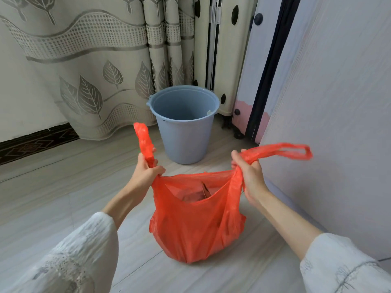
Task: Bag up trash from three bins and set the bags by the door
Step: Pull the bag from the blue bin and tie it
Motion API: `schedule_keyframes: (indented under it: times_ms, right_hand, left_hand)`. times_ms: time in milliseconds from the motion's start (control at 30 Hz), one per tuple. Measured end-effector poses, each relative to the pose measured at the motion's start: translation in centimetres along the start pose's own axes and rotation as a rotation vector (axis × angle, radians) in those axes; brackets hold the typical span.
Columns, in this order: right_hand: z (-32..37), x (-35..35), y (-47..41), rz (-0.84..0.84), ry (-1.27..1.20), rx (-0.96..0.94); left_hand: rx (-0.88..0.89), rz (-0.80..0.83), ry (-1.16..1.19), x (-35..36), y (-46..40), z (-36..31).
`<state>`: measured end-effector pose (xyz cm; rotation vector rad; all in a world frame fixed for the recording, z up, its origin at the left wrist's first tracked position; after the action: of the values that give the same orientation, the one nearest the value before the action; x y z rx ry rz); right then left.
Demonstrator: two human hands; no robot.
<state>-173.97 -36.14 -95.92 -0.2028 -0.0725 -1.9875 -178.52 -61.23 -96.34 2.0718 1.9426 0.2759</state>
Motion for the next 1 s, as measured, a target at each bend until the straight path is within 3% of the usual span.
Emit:
schedule_keyframes:
  times_ms: [167,233,367,633,833,1000]
  right_hand:
    - [-3.3,0.1,1.7,0.269,0.601,-0.203]
    - [-4.8,0.1,2.0,0.307,0.660,-0.231]
    - [-5.0,0.8,1.9,0.194,0.297,-0.022]
    - [-1.4,3.2,0.4,-0.034,-0.400,0.243]
    - [-0.7,4.2,0.8,0.120,-0.395,0.247]
    - [-0.6,4.4,0.5,0.051,-0.466,0.254]
  left_hand:
    - [0.123,0.017,-0.103,1.4,1.4,0.8]
    - [0.186,0.056,-0.193,1.7,2.1,1.9]
    - [0.143,0.124,-0.196,1.5,2.4,3.1]
    - [-0.036,0.107,0.472,3.9,1.2,-0.5]
    - [-0.111,0.194,0.592,5.2,1.2,-1.3]
    - [-0.190,0.154,0.781,3.8,0.5,-0.7]
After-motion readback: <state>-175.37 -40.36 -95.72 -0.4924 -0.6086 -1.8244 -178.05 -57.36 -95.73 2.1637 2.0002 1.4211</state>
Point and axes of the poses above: each hand's wrist, its own y-axis away from the middle knuckle, its own x-axis out of the palm, z = x × y, the point moved 4 cm from there along -y, towards the middle knuckle, and after that the axes turned 10 degrees about -x, right-handed, at the moved point
